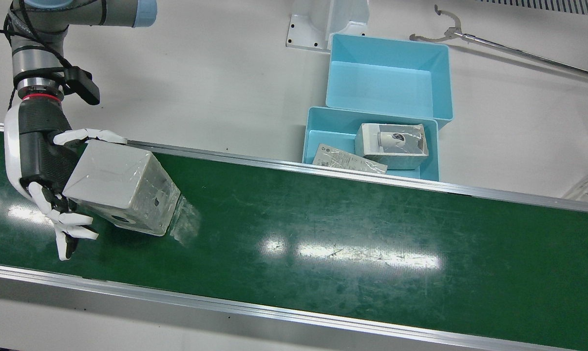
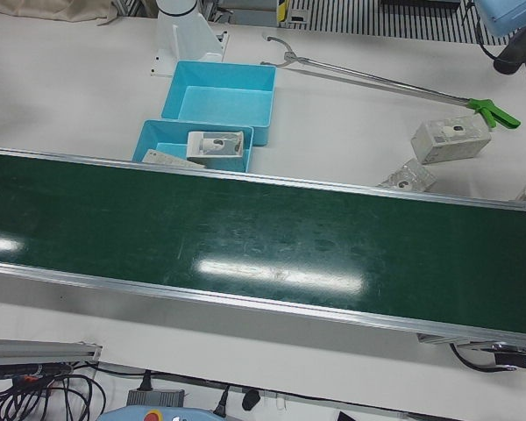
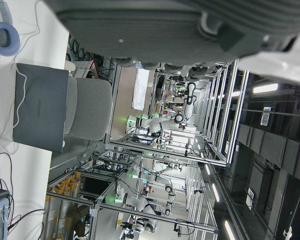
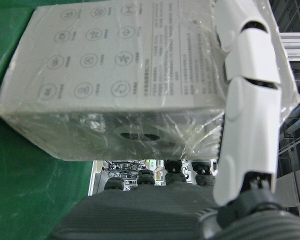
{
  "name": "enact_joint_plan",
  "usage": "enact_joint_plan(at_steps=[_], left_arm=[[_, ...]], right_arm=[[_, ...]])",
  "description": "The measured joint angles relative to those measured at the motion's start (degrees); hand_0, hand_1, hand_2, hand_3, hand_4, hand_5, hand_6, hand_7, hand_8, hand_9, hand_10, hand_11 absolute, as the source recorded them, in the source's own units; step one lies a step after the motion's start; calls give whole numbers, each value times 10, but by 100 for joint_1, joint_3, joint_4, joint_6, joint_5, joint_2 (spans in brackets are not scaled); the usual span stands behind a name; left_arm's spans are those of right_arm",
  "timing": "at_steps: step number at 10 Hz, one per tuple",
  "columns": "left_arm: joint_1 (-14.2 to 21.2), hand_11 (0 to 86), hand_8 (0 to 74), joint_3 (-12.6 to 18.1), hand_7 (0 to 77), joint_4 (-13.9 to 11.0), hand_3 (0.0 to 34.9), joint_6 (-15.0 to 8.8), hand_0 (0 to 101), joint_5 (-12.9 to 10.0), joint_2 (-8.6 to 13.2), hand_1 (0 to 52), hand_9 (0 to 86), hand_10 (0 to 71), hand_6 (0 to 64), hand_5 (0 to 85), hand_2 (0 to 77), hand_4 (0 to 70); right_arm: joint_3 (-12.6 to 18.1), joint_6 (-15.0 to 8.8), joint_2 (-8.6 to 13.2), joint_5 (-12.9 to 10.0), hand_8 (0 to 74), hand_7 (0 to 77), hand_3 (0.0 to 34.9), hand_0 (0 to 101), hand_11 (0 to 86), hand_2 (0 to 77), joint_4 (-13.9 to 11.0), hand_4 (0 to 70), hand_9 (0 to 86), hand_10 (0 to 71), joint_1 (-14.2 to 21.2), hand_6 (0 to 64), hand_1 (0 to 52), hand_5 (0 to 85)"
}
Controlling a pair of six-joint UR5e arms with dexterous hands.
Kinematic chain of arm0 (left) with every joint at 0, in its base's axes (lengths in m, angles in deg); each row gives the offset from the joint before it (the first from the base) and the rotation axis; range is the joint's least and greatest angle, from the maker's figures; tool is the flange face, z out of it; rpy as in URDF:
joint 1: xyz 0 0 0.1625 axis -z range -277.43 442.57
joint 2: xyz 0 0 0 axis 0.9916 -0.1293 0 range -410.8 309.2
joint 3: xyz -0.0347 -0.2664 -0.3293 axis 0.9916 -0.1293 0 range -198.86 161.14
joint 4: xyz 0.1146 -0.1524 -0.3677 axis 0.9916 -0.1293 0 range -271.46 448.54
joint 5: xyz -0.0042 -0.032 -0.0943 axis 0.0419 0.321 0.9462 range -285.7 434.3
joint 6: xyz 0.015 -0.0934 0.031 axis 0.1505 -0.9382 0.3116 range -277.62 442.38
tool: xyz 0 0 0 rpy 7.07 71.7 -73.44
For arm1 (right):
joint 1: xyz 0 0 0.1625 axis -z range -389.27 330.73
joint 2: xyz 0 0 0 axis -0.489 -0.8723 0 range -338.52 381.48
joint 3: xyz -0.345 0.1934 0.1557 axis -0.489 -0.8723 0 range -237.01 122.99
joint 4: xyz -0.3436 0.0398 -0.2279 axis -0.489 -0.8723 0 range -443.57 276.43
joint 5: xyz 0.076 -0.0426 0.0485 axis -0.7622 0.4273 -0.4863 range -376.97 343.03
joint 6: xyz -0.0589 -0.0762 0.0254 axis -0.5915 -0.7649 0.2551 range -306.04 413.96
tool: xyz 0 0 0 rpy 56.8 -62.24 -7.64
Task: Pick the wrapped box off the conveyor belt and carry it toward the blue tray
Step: 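Lift the wrapped box with the right hand toward the robot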
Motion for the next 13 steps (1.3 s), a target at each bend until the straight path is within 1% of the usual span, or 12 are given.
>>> enact_joint_plan(at_steps=[3, 4, 5, 6, 7, 8, 9, 10, 11, 12, 13], left_arm=[[0, 0, 5, 0, 5, 0, 0, 0, 0, 0, 0, 0, 0, 5, 0, 11, 5, 0], [0, 0, 5, 0, 5, 0, 0, 0, 0, 0, 0, 0, 0, 5, 0, 11, 5, 0], [0, 0, 5, 0, 5, 0, 0, 0, 0, 0, 0, 0, 0, 5, 0, 5, 11, 0], [0, 0, 5, 0, 5, 0, 0, 0, 0, 0, 0, 0, 0, 5, 0, 5, 11, 0], [0, 0, 5, 0, 5, 0, 0, 0, 0, 0, 0, 0, 0, 5, 0, 11, 11, 0], [0, 0, 5, 0, 5, 0, 0, 0, 0, 0, 0, 0, 0, 5, 0, 11, 11, 0], [0, 0, 5, 0, 5, 0, 0, 0, 0, 0, 0, 0, 0, 5, 0, 11, 11, 0], [0, 5, 5, 0, 5, 0, 0, 0, 0, 0, 0, 0, 0, 0, 0, 11, 11, 0], [0, 5, 5, 0, 5, 0, 0, 0, 0, 0, 0, 0, 0, 0, 0, 11, 11, 0], [0, 0, 5, 0, 5, 0, 0, 0, 0, 0, 0, 0, 0, 5, 0, 11, 11, 0], [0, 0, 5, 0, 5, 0, 0, 0, 0, 0, 0, 0, 0, 5, 0, 11, 11, 0]], right_arm=[[-32, 9, 6, -4, 5, 224, 72, 477, 16, 185, -7, 153, 54, 0, 9, 60, 142, 278], [-67, 6, 44, -5, 5, 229, 72, 477, 16, 196, -40, 169, 54, 0, 14, 60, 142, 278], [-82, 1, 79, -2, 27, 311, 35, 477, 11, 202, -81, 240, 93, 33, 11, 114, 125, 300], [-64, 9, 101, 3, 213, 360, 4, 523, 185, 316, -146, 305, 240, 164, 4, 169, 60, 333], [-30, 26, 115, 6, 213, 360, 4, 523, 185, 316, -220, 305, 240, 164, 0, 169, 60, 333], [60, 32, 123, 5, 305, 409, 4, 518, 273, 376, -280, 344, 322, 273, -4, 235, 44, 338], [252, 21, 134, 3, 420, 475, 2, 494, 316, 360, -365, 382, 420, 327, 3, 289, 22, 376], [534, -5, 241, 2, 420, 475, 2, 494, 382, 360, -585, 382, 420, 393, 18, 289, 22, 376], [821, -53, 508, 1, 458, 551, 0, 469, 431, 355, -965, 387, 469, 447, 77, 322, 11, 393], [1015, -142, 839, -30, 485, 551, 0, 469, 475, 355, -1349, 387, 507, 485, 240, 322, 11, 393], [1122, -267, 1116, -242, 513, 584, 0, 460, 513, 355, -1616, 387, 545, 524, 592, 338, 11, 404]])
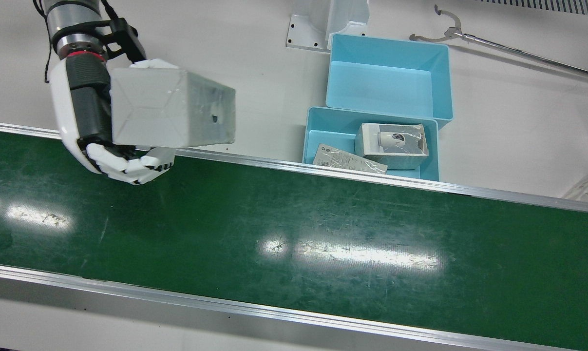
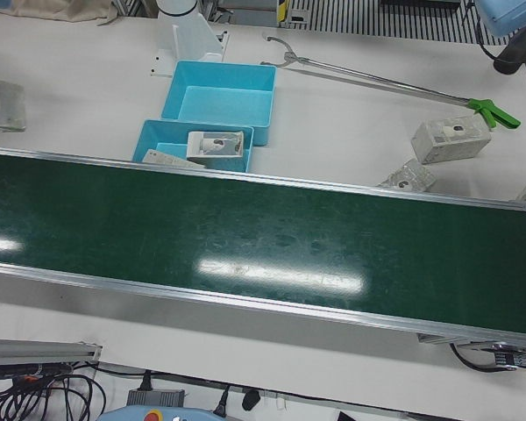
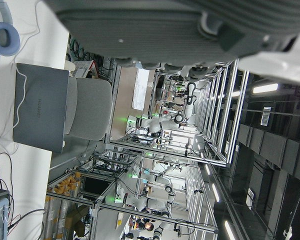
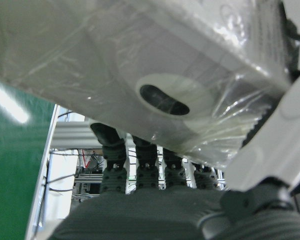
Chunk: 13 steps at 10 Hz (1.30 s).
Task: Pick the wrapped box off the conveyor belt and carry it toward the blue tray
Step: 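Lift the wrapped box with the right hand toward the robot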
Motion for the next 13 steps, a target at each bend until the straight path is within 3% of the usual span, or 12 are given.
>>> enact_joint_plan(at_steps=[1, 2, 3, 4, 5, 7, 8, 9, 10, 11, 12, 13], left_arm=[[0, 0, 5, 0, 5, 0, 0, 0, 0, 0, 0, 0, 0, 5, 0, 11, 11, 0], [0, 0, 5, 0, 5, 0, 0, 0, 0, 0, 0, 0, 0, 0, 0, 11, 11, 0], [0, 0, 5, 0, 5, 0, 0, 0, 0, 0, 0, 0, 0, 5, 0, 11, 11, 0], [0, 0, 5, 0, 5, 0, 0, 0, 0, 0, 0, 0, 0, 5, 0, 11, 5, 0], [0, 0, 5, 0, 5, 0, 0, 0, 0, 0, 0, 0, 0, 5, 0, 11, 5, 0], [0, 0, 5, 0, 5, 0, 0, 0, 0, 0, 0, 0, 0, 0, 0, 11, 5, 0], [0, 0, 5, 0, 5, 0, 0, 0, 0, 0, 0, 0, 0, 0, 0, 11, 5, 0], [0, 0, 5, 0, 5, 0, 0, 0, 0, 0, 0, 0, 0, 5, 0, 11, 11, 0], [0, 0, 5, 0, 5, 0, 0, 0, 0, 0, 0, 0, 0, 5, 0, 11, 5, 0], [0, 0, 5, 0, 5, 0, 0, 0, 0, 0, 0, 0, 0, 5, 0, 11, 5, 0], [0, 0, 5, 0, 5, 0, 0, 0, 0, 0, 0, 0, 0, 5, 0, 11, 11, 0], [0, 0, 5, 0, 5, 0, 0, 0, 0, 0, 0, 0, 0, 5, 0, 11, 11, 0]], right_arm=[[49, -126, 192, -426, 556, 654, 0, 456, 693, 355, -143, 387, 644, 660, 538, 355, 11, 425], [51, -324, 388, -937, 556, 654, 0, 456, 693, 355, -212, 387, 644, 660, 1158, 355, 11, 425], [18, -656, 613, -1336, 556, 687, 0, 453, 704, 355, -234, 387, 676, 714, 1641, 355, 11, 436], [-85, -1092, 905, -1666, 556, 698, 0, 453, 714, 387, -208, 387, 693, 693, 2040, 360, 0, 442], [-239, -1363, 1096, -1846, 562, 698, 0, 467, 714, 393, -80, 387, 698, 698, 2250, 365, 0, 447], [-621, -1569, 1242, -1953, 562, 693, 0, 467, 714, 398, 355, 387, 693, 698, 2409, 365, 0, 447], [-826, -1597, 1312, -1937, 551, 682, 0, 471, 720, 398, 500, 382, 676, 556, 2436, 371, 0, 453], [-1027, -1608, 1394, -1861, 502, 638, 0, 481, 693, 398, 585, 376, 633, 480, 2451, 344, 0, 442], [-1235, -1611, 1490, -1726, 502, 638, 0, 481, 693, 398, 639, 376, 633, 480, 2460, 344, 0, 442], [-1392, -1612, 1565, -1612, 447, 567, 36, 492, 633, 398, 667, 344, 518, 393, 2475, 295, 0, 425], [-1474, -1612, 1603, -1532, 360, 425, 104, 466, 49, 235, 682, 169, 436, 191, 2493, 153, 164, 262], [-1498, -1612, 1620, -1477, 256, 425, 104, 466, 49, 235, 685, 169, 333, 191, 2507, 153, 164, 262]])
